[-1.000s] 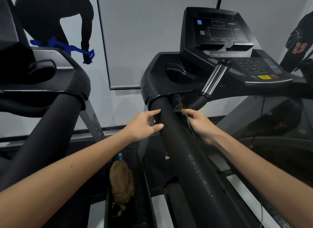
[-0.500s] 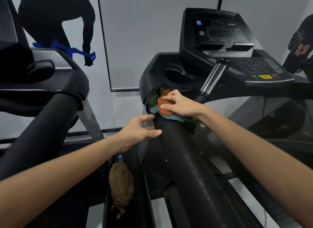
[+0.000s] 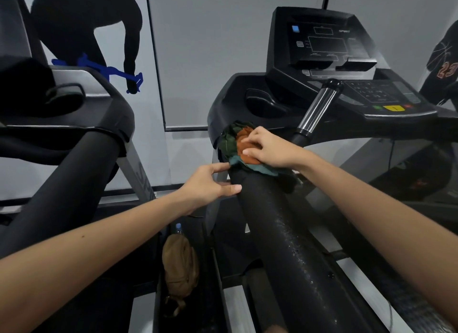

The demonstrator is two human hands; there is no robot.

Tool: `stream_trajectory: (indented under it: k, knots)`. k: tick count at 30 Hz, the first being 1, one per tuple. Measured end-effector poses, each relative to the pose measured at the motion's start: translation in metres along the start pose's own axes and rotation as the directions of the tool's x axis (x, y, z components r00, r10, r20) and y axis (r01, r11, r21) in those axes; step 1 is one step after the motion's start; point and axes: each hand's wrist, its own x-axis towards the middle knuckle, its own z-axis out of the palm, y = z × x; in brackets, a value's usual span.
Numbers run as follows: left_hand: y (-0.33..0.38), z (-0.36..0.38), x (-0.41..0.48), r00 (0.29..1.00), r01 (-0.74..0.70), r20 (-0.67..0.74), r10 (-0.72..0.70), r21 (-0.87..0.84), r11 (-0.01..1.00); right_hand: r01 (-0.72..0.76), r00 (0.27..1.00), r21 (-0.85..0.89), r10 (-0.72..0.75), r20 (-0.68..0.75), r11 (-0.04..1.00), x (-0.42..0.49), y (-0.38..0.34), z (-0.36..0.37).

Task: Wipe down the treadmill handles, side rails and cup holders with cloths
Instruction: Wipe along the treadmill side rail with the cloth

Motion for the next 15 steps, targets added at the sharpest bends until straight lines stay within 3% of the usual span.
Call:
stream_trajectory:
  k: [3, 6, 10, 15]
  knots:
    - [0.006, -0.002, -0.002, 0.997, 0.063, 0.045, -0.061, -0.045, 0.997, -0.056, 0.996, 0.059, 0.052, 0.071, 0.997, 0.011, -0.001, -0.001]
    - [0.014, -0.006, -0.005, 0.979, 0.17, 0.137, -0.152, -0.135, 0.976, -0.034, 0.999, 0.163, 0.029, 0.028, 0.986, 0.003, 0.002, -0.004]
    - [0.015, -0.002, -0.012, 0.983, 0.132, 0.133, -0.126, -0.039, 0.99, 0.02, 0.999, 0.081, -0.017, -0.038, 0.997, -0.022, 0.004, -0.006]
    - [0.015, 0.001, -0.02, 0.986, 0.094, 0.135, -0.097, 0.032, 0.995, 0.089, 0.996, 0.077, -0.088, -0.017, 0.993, -0.051, 0.006, -0.008]
